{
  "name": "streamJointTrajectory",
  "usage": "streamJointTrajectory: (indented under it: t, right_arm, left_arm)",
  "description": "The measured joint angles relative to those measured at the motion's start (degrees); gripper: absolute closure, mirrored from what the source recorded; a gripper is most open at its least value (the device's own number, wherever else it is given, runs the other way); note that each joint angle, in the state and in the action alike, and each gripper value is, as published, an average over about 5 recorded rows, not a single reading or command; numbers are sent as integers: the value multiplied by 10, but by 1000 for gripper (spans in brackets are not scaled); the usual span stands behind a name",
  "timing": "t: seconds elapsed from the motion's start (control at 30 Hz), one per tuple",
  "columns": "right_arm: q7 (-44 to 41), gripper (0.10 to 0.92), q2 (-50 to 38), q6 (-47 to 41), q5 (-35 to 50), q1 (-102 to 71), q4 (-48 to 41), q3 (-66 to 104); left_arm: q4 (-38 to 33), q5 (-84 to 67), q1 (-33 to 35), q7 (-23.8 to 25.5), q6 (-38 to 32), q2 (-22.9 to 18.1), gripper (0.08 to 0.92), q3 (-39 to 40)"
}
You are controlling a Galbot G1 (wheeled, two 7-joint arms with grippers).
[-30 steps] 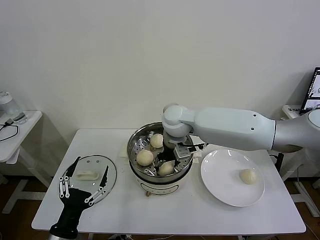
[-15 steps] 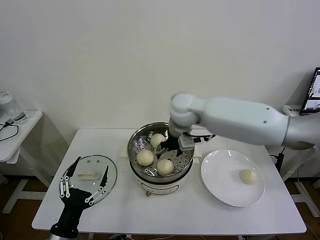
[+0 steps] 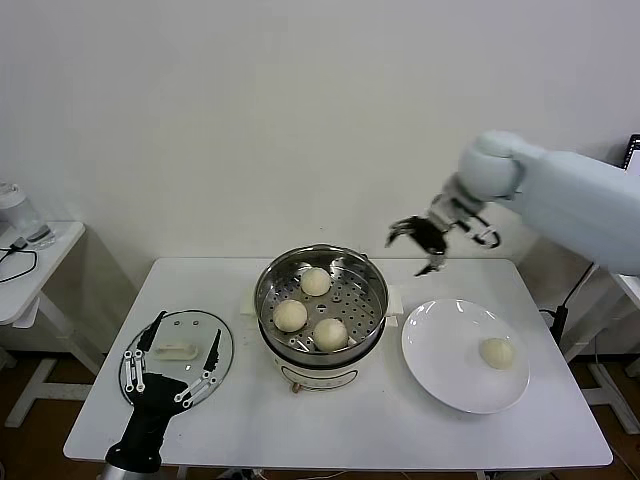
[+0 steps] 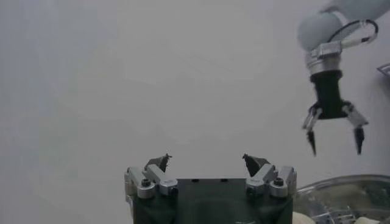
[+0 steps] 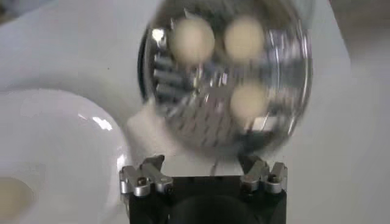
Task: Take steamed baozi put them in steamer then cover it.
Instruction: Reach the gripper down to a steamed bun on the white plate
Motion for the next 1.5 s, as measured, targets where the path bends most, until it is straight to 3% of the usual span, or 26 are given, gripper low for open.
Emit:
streamJointTrajectory:
  t: [0.47, 1.37, 1.5]
  right_arm:
    - [6, 203, -73, -72, 2, -123, -60, 39]
    - [13, 203, -39, -93, -56, -262, -126, 105]
    - [13, 235, -31, -93, -60, -270, -135, 108]
  left_arm:
    - [-11, 1, 9, 2, 4, -4, 177, -6]
    - [-21, 3, 22, 3, 6, -2, 177, -11]
    - [-21, 4, 22, 3, 6, -3, 177, -10]
